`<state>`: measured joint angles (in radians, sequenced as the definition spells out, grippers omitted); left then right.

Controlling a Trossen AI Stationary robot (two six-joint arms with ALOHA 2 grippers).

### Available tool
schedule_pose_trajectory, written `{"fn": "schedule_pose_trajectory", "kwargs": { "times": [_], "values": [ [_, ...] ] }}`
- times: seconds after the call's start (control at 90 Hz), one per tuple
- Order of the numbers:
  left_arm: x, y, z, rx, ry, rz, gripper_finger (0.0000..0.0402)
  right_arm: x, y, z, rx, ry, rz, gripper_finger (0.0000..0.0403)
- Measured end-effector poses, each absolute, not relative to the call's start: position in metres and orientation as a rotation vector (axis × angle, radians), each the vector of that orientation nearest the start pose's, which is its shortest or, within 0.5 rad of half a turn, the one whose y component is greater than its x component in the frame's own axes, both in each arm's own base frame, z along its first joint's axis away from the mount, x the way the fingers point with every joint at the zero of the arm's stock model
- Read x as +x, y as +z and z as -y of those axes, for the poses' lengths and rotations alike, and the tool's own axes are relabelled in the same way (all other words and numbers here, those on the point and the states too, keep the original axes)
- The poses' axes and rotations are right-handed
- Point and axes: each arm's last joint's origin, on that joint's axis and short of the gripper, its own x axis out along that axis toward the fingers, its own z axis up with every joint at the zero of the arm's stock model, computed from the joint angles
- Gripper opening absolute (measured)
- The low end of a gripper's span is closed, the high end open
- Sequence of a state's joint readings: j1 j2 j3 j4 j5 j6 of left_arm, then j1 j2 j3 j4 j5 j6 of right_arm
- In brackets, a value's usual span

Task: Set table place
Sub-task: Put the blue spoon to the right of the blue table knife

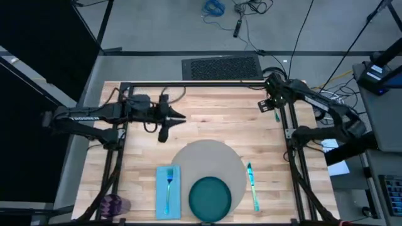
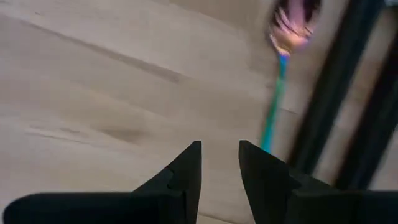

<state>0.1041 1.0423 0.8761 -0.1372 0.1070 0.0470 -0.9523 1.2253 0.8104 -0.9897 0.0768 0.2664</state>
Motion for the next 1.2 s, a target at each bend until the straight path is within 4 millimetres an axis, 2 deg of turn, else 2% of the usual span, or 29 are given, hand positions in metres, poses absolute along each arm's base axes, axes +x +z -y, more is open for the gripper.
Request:
{"fn": "schedule_pose_trajectory", "kwargs": {
  "times": [0.189, 0.322, 0.422, 0.533, 0.611, 0.711, 0.756, 0.811, 0.889, 1.0, 1.089, 1.2],
  "values": [
    [0.236, 0.315, -0.017, 0.029, -0.029, -0.327, 0.0061, 0.113, 0.206, 0.163, 0.819, -1.017, -1.283, 0.0093],
    [0.240, 0.315, -0.017, 0.032, -0.028, -0.316, 0.0061, 0.113, 0.197, 0.163, 0.862, -1.075, -1.283, 0.0093],
    [0.239, 0.315, -0.018, 0.040, -0.020, -0.317, 0.0061, 0.118, 0.195, 0.163, 0.889, -1.079, -1.242, 0.0093],
    [0.238, 0.316, -0.020, 0.043, -0.008, -0.316, 0.0061, 0.131, 0.203, 0.160, 0.884, -1.058, -1.155, 0.0093],
    [0.238, 0.316, -0.021, 0.048, -0.003, -0.309, 0.0061, 0.146, 0.210, 0.163, 0.905, -0.975, -1.018, 0.0093],
    [0.238, 0.316, -0.021, 0.054, -0.004, -0.312, 0.0061, 0.160, 0.214, 0.170, 0.959, -0.761, -0.868, 0.0093],
    [0.238, 0.316, -0.021, 0.054, -0.004, -0.314, 0.0061, 0.159, 0.211, 0.172, 1.009, -0.710, -0.874, 0.0093],
    [0.238, 0.316, -0.021, 0.043, -0.002, -0.315, 0.0061, 0.152, 0.203, 0.168, 1.076, -0.700, -0.982, 0.0093],
    [0.238, 0.315, -0.021, 0.036, -0.002, -0.320, 0.0061, 0.139, 0.193, 0.157, 1.097, -0.765, -1.220, 0.0093],
    [0.238, 0.315, -0.021, 0.045, -0.010, -0.318, 0.0061, 0.120, 0.186, 0.148, 0.927, -1.079, -1.499, 0.0093],
    [0.238, 0.315, -0.021, 0.058, -0.013, -0.318, 0.0061, 0.115, 0.183, 0.150, 0.796, -1.252, -1.482, 0.0093],
    [0.238, 0.315, -0.021, 0.060, -0.014, -0.315, 0.0061, 0.118, 0.172, 0.157, 0.802, -1.227, -1.357, 0.0093]
  ]
}}
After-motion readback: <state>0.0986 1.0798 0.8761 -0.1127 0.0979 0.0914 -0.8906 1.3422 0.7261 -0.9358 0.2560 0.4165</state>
